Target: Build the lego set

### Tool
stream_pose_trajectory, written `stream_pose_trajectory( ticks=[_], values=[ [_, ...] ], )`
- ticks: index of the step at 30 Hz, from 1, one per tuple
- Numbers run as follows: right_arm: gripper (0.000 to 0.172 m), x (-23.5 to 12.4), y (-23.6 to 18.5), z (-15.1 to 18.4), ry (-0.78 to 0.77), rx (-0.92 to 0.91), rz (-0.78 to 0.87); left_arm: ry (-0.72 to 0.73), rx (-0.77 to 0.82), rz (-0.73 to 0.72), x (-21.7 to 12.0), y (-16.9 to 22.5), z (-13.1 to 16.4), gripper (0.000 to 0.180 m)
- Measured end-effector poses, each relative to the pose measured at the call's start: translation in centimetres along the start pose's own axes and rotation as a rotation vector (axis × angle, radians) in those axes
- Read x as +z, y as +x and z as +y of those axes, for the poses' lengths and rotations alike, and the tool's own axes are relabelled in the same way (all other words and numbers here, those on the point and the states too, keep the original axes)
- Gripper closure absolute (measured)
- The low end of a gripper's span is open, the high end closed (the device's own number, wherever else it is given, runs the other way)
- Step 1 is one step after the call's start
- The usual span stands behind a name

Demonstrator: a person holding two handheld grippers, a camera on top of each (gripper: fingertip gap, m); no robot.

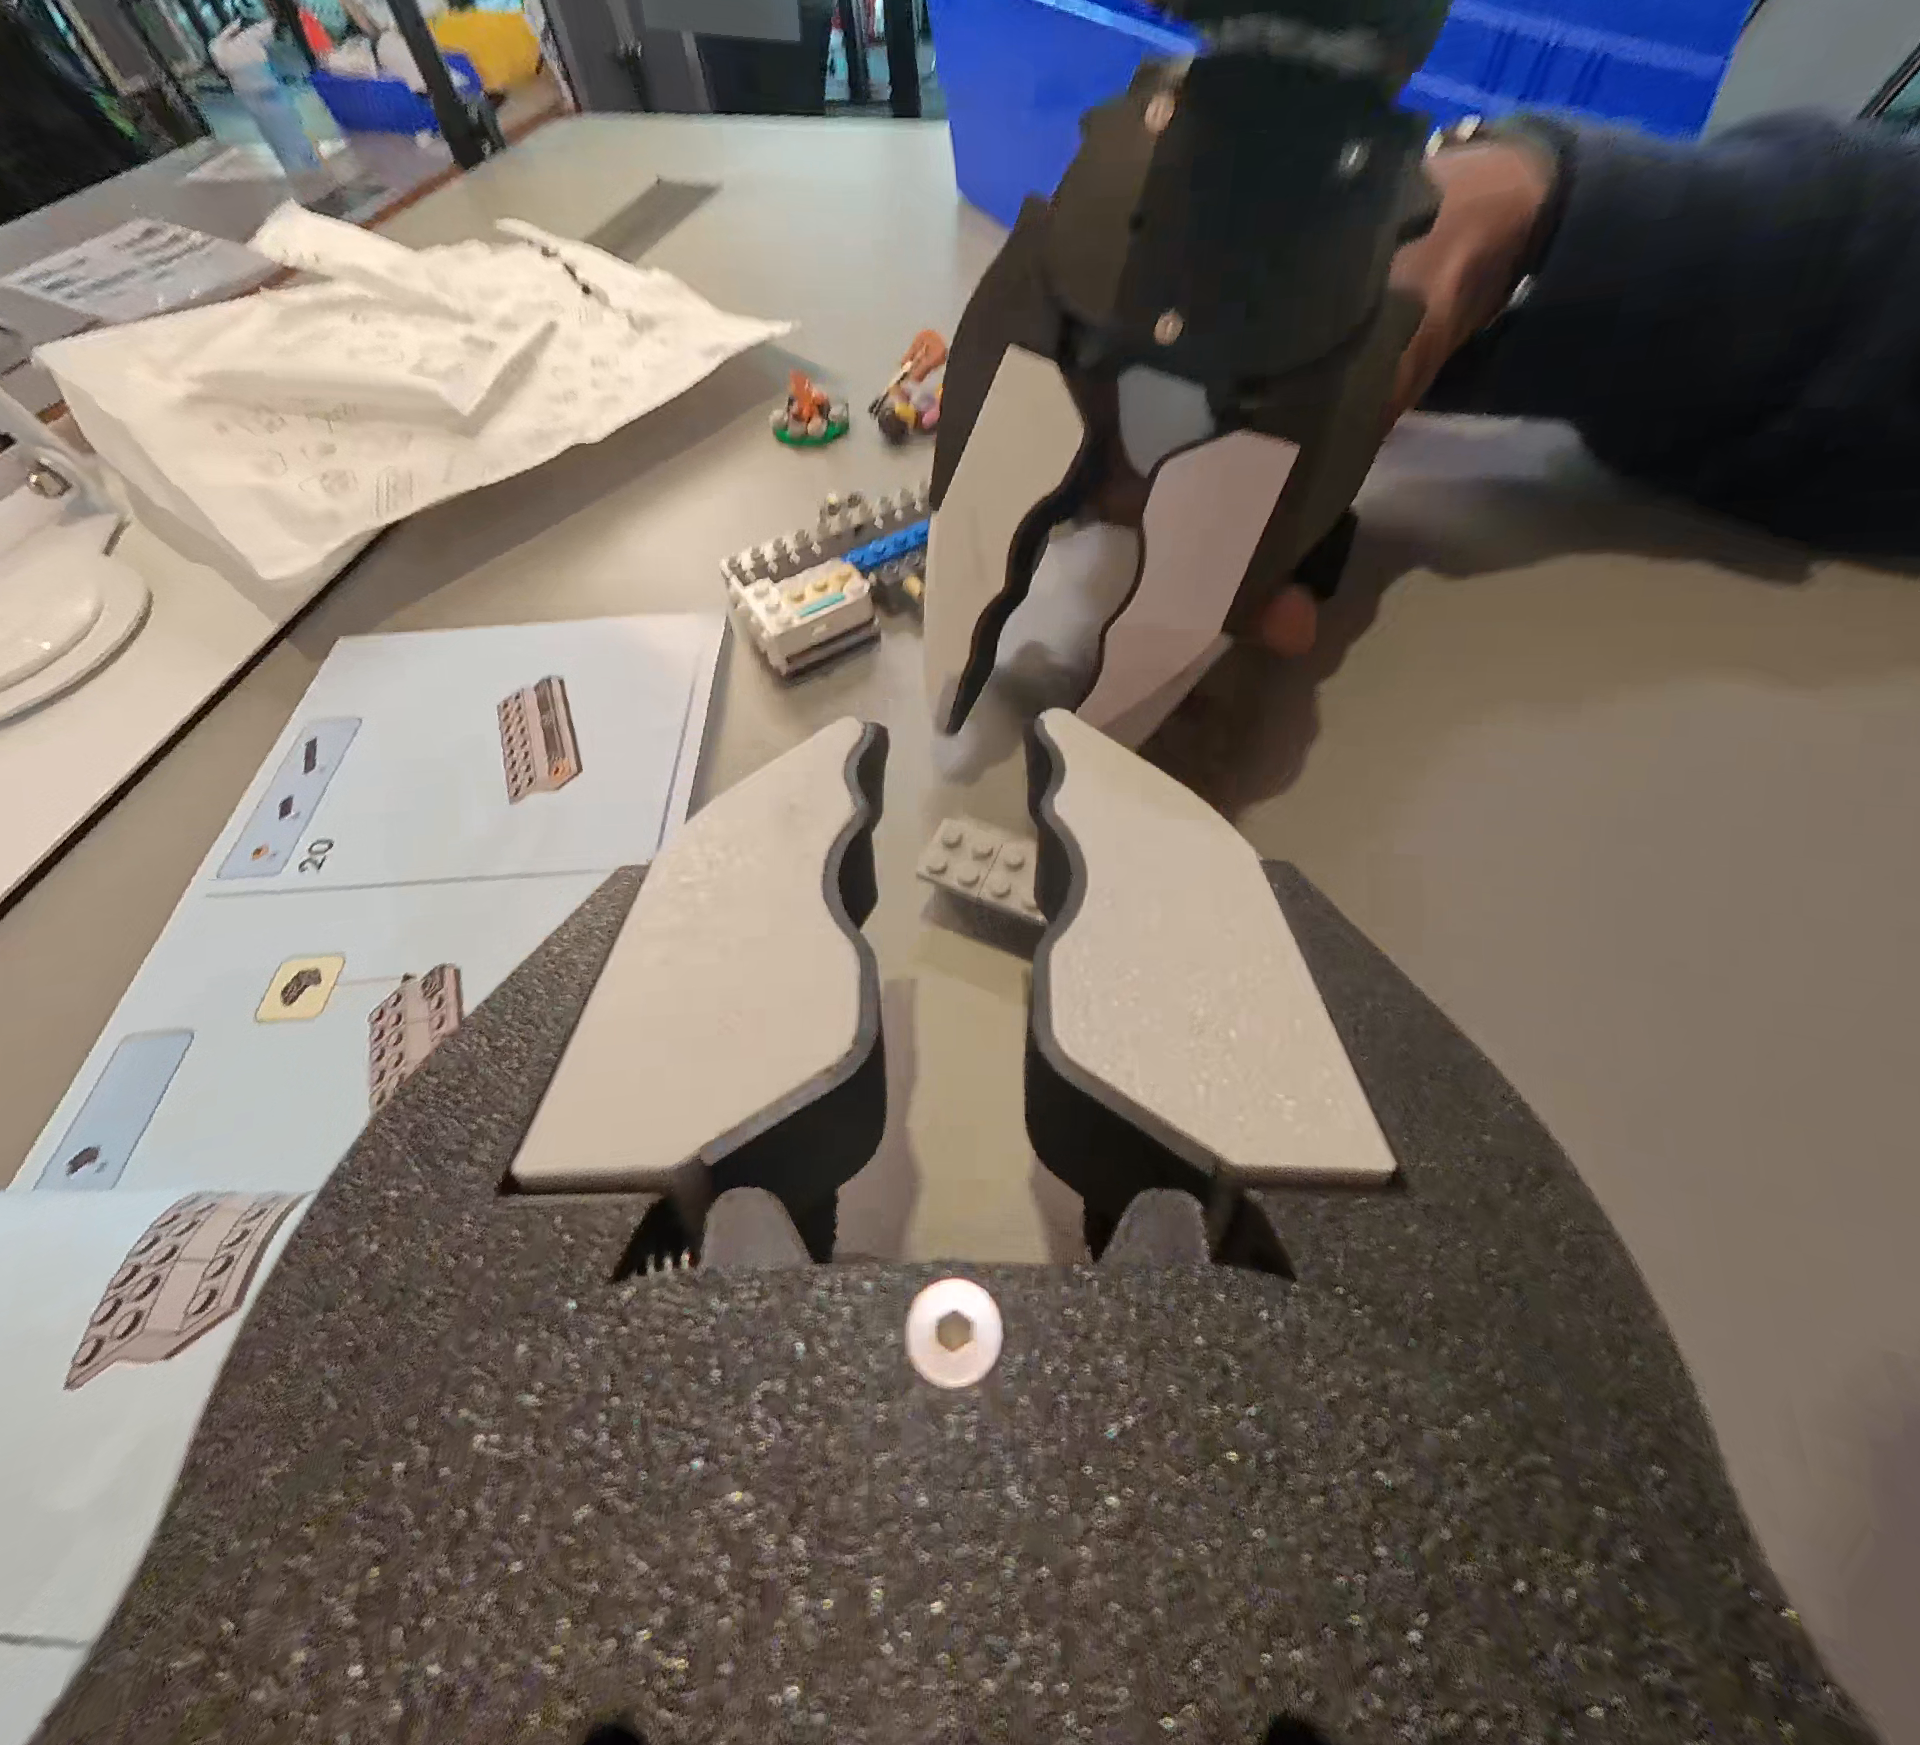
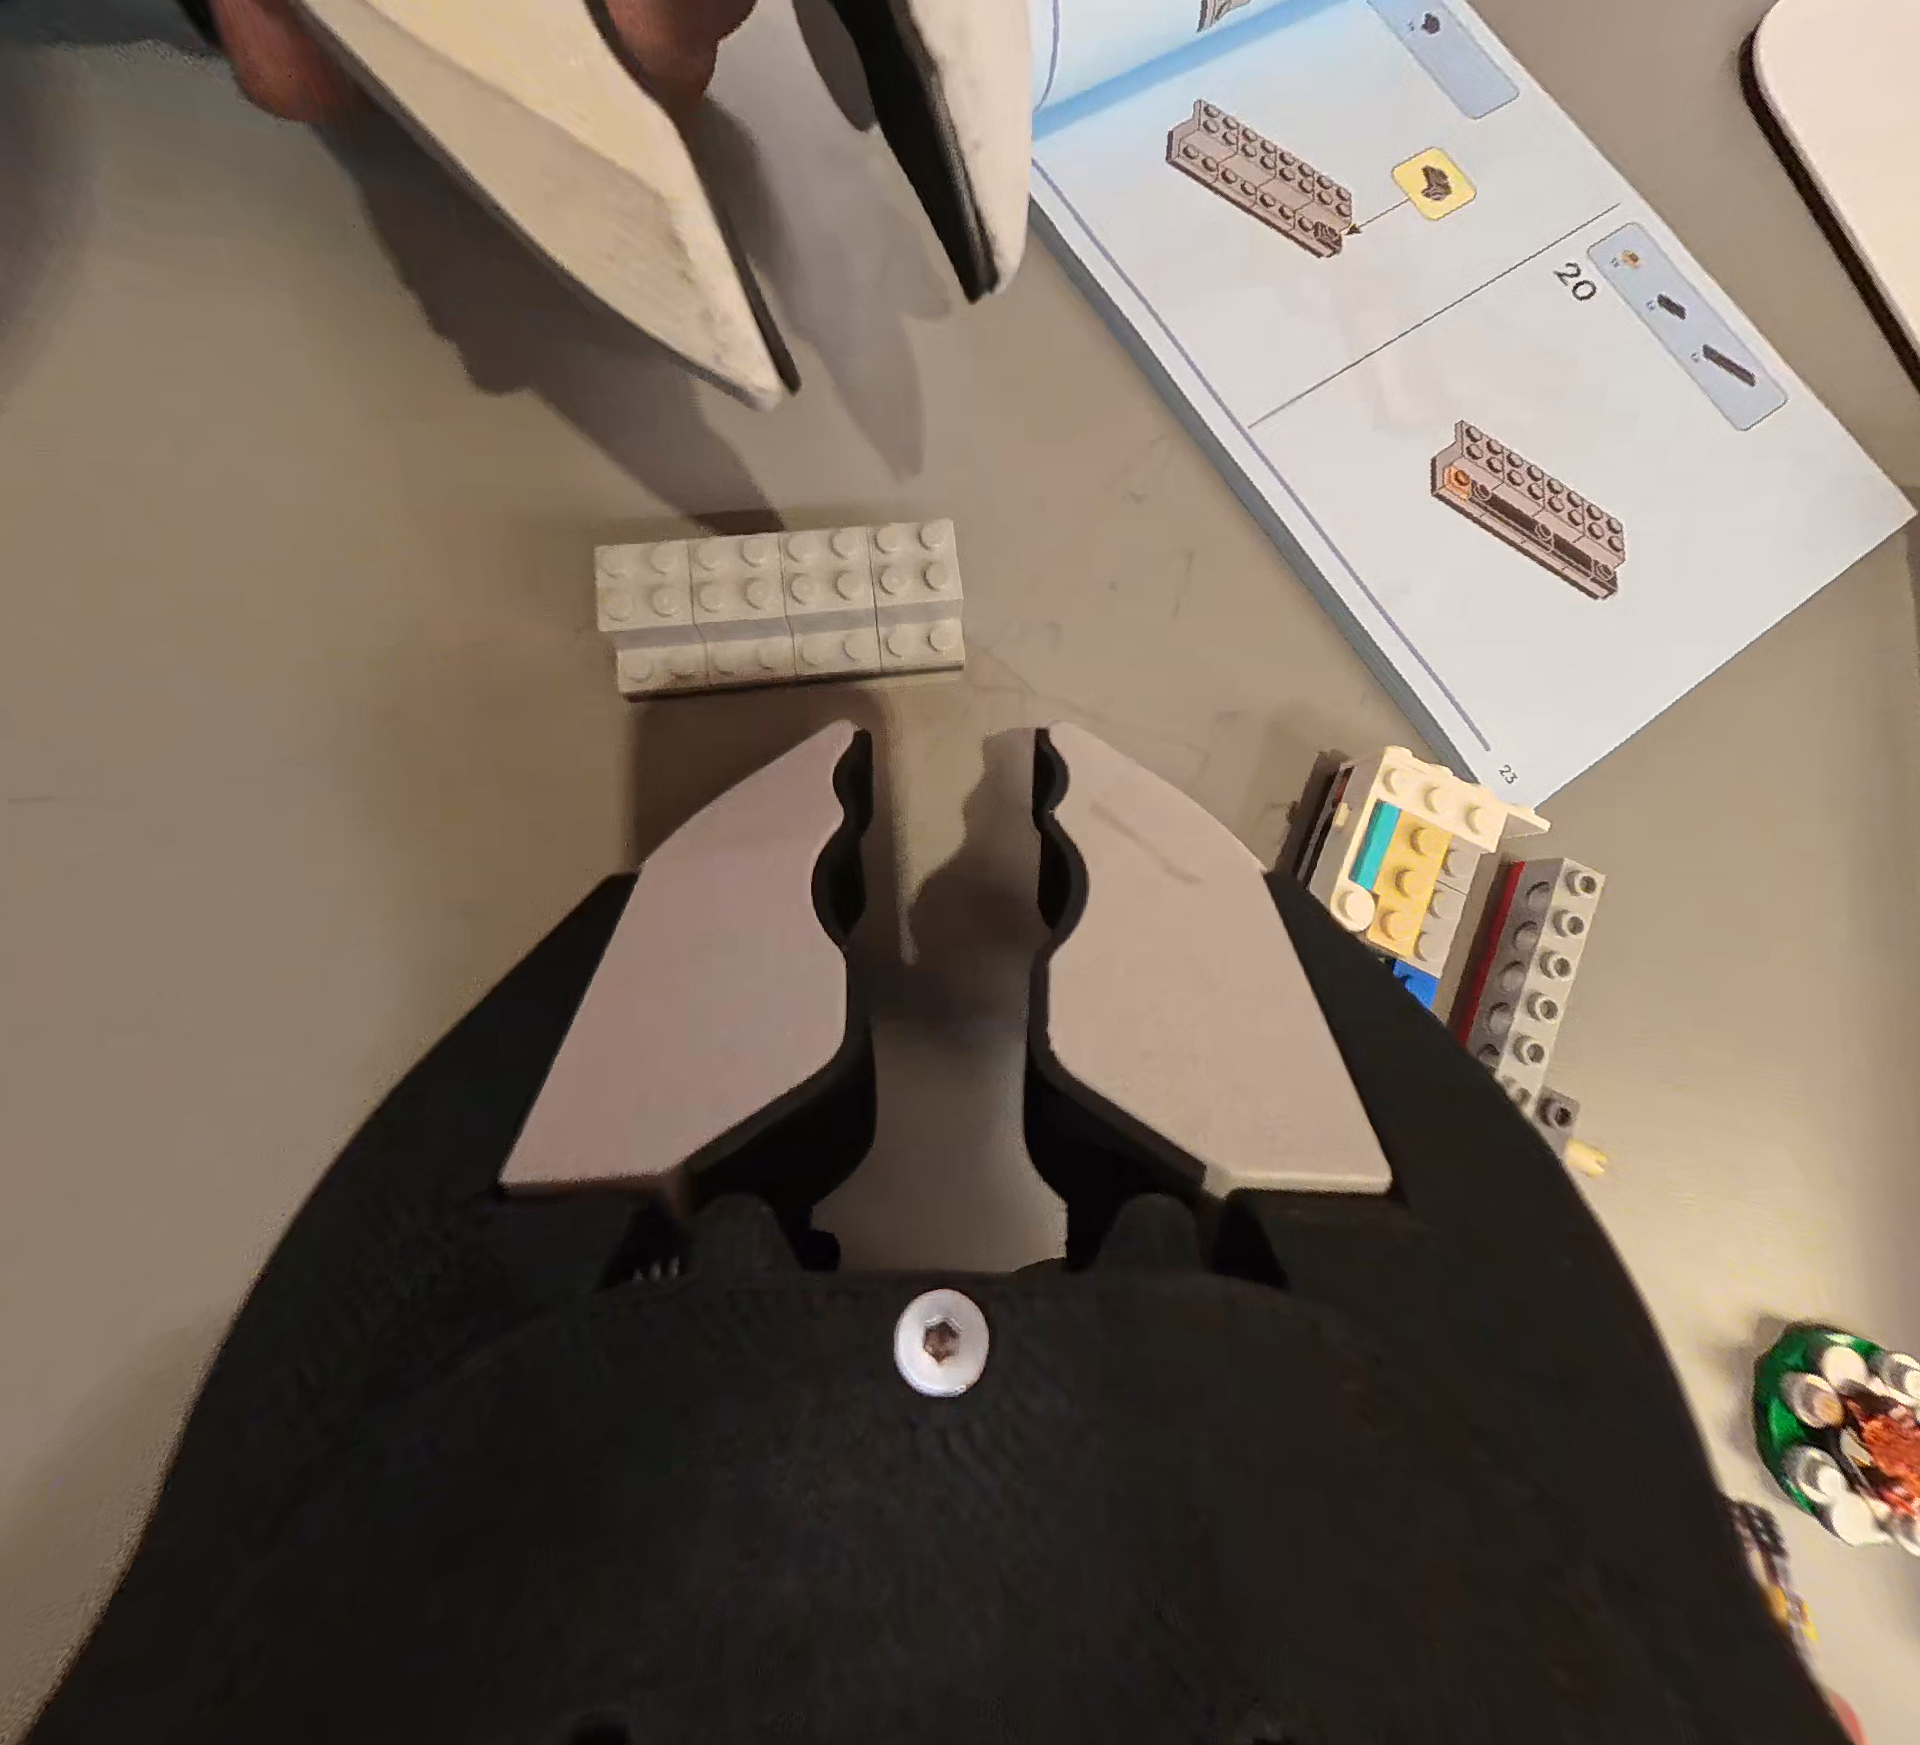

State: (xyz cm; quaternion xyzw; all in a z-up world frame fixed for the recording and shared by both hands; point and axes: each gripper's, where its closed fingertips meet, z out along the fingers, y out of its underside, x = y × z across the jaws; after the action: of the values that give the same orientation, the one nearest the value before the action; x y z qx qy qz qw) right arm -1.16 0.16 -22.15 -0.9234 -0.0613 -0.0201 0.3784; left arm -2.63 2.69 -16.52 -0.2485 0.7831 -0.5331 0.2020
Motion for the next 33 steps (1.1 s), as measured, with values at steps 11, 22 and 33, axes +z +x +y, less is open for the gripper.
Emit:
stream_pose_trajectory(
  ticks=[11, 22, 33],
  values=[
    [0.143, -3.0, 1.3, 1.1, -0.019, 0.182, -0.001, -0.298, -0.147, 0.074, 0.4, 1.2, 4.1, 0.133],
    [0.143, -3.7, -1.5, 2.8, -0.172, 0.126, -0.082, -0.478, -0.156, 0.032, 1.4, 2.6, 5.4, 0.116],
    [0.151, -3.1, -3.5, 4.5, -0.299, 0.027, -0.117, -0.492, -0.132, 0.009, 0.0, 1.5, 5.8, 0.125]
  ],
)
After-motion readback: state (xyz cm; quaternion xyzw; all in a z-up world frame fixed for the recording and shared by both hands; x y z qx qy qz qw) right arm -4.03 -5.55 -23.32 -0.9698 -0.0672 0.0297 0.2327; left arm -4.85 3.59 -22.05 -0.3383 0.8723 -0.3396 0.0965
